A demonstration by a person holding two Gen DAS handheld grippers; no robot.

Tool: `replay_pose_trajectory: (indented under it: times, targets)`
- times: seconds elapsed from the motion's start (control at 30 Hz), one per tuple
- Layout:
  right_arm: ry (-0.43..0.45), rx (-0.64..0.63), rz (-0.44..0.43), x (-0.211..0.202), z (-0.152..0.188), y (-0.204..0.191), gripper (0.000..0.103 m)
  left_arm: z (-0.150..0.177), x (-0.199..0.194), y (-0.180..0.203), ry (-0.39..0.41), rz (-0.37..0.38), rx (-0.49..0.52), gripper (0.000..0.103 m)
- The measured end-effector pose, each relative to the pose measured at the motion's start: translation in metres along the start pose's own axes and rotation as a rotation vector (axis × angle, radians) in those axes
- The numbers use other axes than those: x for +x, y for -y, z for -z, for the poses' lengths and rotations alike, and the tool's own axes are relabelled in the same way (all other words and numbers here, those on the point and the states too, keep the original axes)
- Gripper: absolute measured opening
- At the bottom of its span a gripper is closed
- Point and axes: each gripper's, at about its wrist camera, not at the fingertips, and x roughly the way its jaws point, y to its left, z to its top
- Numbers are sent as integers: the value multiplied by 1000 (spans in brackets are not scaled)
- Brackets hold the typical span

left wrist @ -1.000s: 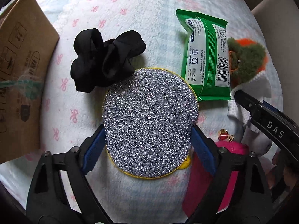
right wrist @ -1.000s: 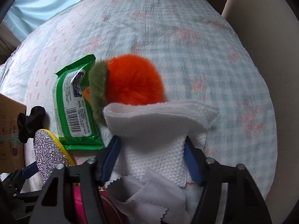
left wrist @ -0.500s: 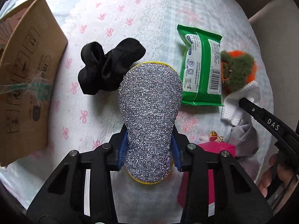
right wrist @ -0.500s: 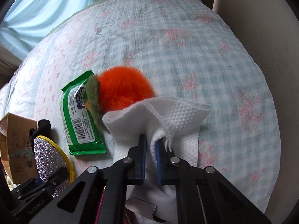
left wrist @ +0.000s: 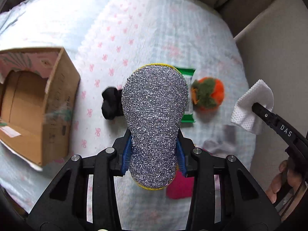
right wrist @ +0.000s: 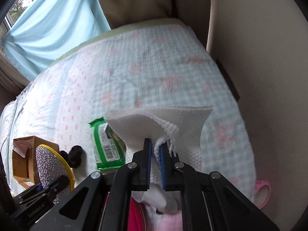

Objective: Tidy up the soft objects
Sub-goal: 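Carry the sponge and white cloth into the cardboard box and release both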

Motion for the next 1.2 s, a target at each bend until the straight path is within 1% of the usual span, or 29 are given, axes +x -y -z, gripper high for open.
replay_pose_trajectory:
  times: [0.1, 0.17, 0.3, 0.43, 0.57, 0.7, 0.8, 0.87, 1.0, 1.03, 1.2]
  targets:
    - [29, -14, 4, -32, -5, -11, 8, -12, -27, 7, 46, 24, 7, 35]
    - [54, -30, 8, -56, -9, -22, 8, -16, -52, 3, 76, 40, 11, 35]
    - [89, -57, 2, -96, -15, -51, 8, -37, -96, -8, 134, 61, 21, 35]
    - [119, -101, -23, -139, -14, -99, 8, -46, -149, -35, 192, 61, 56, 36]
    - [134, -127, -46, -167, -4, -155, 8, -57, -183, -69, 219, 60, 80, 36]
    - [132, -120, -74, -178, 12, -215, 8, -63, -209, -113, 224, 34, 100, 36]
    - [114, -121, -102, -176, 22, -260, 8, -64, -226, -155, 222, 17, 107, 36]
    - [102, -123, -109, -171, 29, -288, 8, -68, -228, -183, 209, 4, 110, 36]
    - [63, -117, -122, -155, 44, -335, 8, -75, -222, -236, 169, -18, 118, 36]
    - [54, -117, -123, -152, 46, -342, 8, -77, -220, -248, 159, -22, 123, 36]
    - [-12, -110, -120, -113, 62, -387, 8, -80, -186, -289, 94, -67, 165, 36]
